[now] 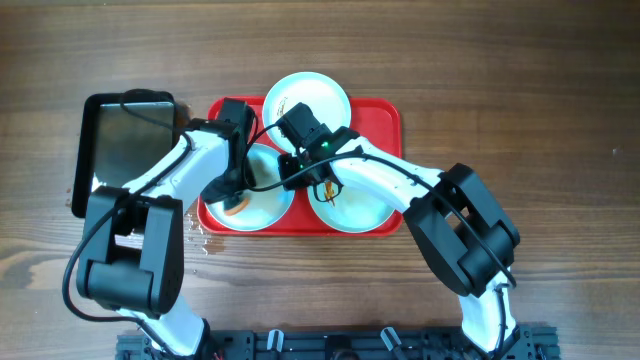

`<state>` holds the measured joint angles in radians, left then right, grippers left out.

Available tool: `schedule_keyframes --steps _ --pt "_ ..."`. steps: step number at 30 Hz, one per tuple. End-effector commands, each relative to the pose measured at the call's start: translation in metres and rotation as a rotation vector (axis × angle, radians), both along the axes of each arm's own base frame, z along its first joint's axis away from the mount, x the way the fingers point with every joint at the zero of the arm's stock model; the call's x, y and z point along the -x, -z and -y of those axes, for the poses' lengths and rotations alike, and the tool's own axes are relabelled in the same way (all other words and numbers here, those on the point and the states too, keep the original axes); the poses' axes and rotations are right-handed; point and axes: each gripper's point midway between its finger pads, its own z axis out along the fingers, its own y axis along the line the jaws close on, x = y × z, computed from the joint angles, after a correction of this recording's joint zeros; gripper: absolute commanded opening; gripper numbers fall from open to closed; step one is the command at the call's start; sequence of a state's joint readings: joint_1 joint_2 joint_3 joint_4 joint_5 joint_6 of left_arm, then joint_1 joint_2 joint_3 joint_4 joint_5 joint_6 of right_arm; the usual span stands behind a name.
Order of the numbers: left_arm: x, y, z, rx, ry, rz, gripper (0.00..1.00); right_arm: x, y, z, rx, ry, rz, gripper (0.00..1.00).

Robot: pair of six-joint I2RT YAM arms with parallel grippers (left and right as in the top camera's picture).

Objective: Clean dirty plates on tray and stack at the side
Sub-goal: 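Reach the right gripper to the top plate's rim and grasp it, then lift the top white plate with the right gripper and place it right of the tray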

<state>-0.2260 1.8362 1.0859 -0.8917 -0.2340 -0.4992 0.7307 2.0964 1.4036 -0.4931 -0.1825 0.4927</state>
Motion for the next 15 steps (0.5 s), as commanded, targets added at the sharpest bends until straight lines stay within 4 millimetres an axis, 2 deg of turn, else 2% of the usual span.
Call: schedule_keyframes --steps 1,3,5,7,9,10,11,13,15 --pt "0.024 0.005 -0.051 -0.262 -0.056 -0.082 0.04 -0.002 0.005 0.002 0.022 -0.012 0.000 0.04" --pt "0.020 -0.007 -0.051 -0.269 -0.084 -0.058 0.04 -0.001 0.006 0.002 0.023 -0.012 -0.002 0.04" --pt "0.007 -0.035 -0.048 -0.251 -0.129 0.032 0.04 -0.002 0.002 0.001 0.018 -0.013 0.004 0.04" --pt "0.005 -0.051 -0.043 -0.206 -0.140 0.083 0.04 -0.004 -0.006 0.000 0.006 -0.014 0.019 0.05" --pt "0.003 -0.078 -0.033 -0.119 -0.154 0.175 0.04 -0.005 -0.016 -0.001 -0.005 -0.015 0.032 0.04" --pt "0.003 -0.094 -0.028 -0.071 -0.158 0.230 0.04 -0.006 -0.025 -0.002 -0.019 -0.014 0.047 0.04" --pt "0.006 -0.116 -0.023 -0.017 -0.162 0.295 0.04 -0.008 -0.039 -0.005 -0.046 -0.017 0.067 0.04" --pt "0.018 -0.145 -0.022 0.026 -0.161 0.375 0.04 -0.013 -0.070 -0.005 -0.068 -0.032 0.140 0.04" --pt "0.028 -0.162 -0.020 0.065 -0.159 0.419 0.04 -0.027 -0.105 0.011 -0.023 0.019 0.271 0.04"
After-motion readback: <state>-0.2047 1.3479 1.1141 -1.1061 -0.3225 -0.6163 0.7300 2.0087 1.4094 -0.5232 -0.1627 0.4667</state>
